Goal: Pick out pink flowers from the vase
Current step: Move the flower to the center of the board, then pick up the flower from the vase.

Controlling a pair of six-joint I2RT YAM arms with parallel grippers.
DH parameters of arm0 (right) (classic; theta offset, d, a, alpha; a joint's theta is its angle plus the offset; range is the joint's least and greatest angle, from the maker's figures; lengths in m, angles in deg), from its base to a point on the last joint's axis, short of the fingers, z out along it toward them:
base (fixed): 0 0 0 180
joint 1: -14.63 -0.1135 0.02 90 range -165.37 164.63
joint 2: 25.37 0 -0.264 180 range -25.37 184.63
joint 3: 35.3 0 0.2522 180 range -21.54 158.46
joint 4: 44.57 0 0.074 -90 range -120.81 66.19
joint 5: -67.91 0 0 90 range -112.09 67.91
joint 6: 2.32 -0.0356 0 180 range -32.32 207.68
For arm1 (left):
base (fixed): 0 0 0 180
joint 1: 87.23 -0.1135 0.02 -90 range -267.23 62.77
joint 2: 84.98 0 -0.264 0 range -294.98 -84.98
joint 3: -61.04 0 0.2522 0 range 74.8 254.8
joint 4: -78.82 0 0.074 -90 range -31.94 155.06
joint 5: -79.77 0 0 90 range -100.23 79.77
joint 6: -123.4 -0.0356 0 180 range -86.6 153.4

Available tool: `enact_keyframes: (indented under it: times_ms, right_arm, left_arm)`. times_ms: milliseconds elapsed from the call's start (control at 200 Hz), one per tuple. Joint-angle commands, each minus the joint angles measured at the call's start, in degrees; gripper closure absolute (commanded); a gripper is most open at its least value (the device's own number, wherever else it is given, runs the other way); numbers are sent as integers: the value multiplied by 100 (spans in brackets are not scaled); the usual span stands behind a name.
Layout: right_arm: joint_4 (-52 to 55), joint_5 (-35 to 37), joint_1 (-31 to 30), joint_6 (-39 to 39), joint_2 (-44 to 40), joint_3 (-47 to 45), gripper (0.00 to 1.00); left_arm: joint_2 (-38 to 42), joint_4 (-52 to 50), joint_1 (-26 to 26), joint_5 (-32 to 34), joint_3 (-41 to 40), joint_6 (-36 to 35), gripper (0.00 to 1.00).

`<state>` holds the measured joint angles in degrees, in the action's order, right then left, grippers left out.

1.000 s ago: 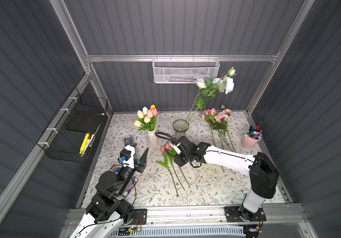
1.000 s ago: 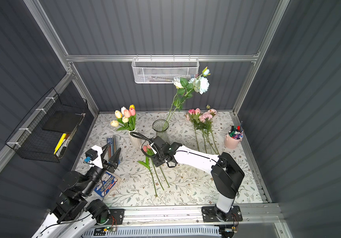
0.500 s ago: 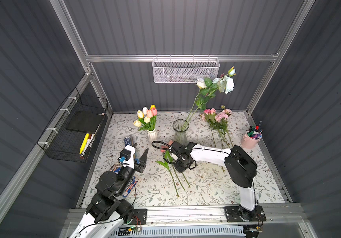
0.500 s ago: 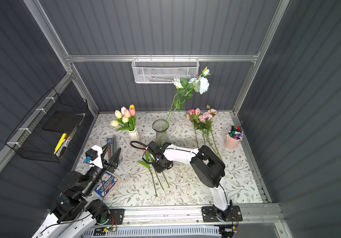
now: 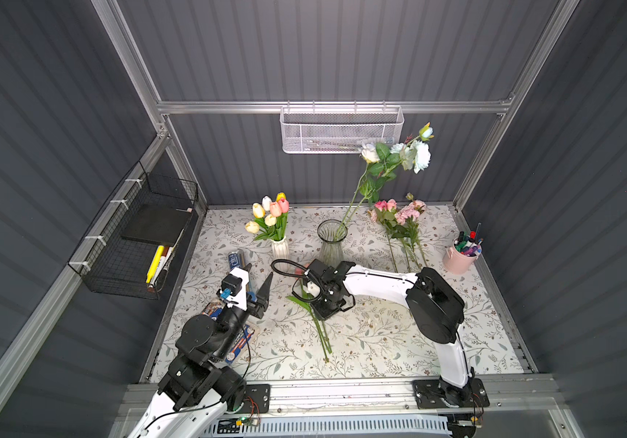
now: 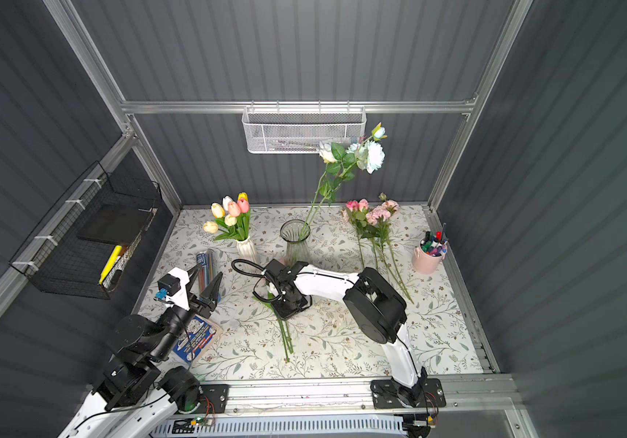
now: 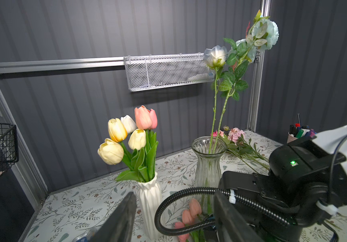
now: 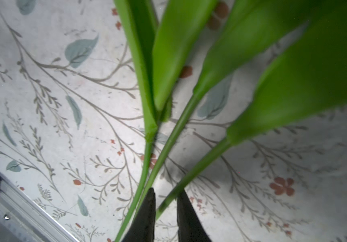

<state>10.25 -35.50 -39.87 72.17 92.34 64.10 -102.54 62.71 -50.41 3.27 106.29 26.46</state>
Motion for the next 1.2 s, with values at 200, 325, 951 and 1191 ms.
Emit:
enact_keyframes:
  times_ms: [200, 325, 951, 1191]
  right_arm:
    - [-11, -633, -384, -409, 184, 378, 77]
    - [2, -697, -419, -462, 261, 470, 77]
    - [-3078, 1148, 307, 599, -2616, -416, 70]
    - [-5269, -345, 1062, 652, -1596, -75, 71]
  left_arm:
    - [43, 97, 27, -88, -21, -71, 40]
    - [41, 99, 27, -110, -28, -78, 40]
    - [411, -239, 45, 441, 42, 338, 40]
    - [213, -70, 54, 327, -35, 225, 39]
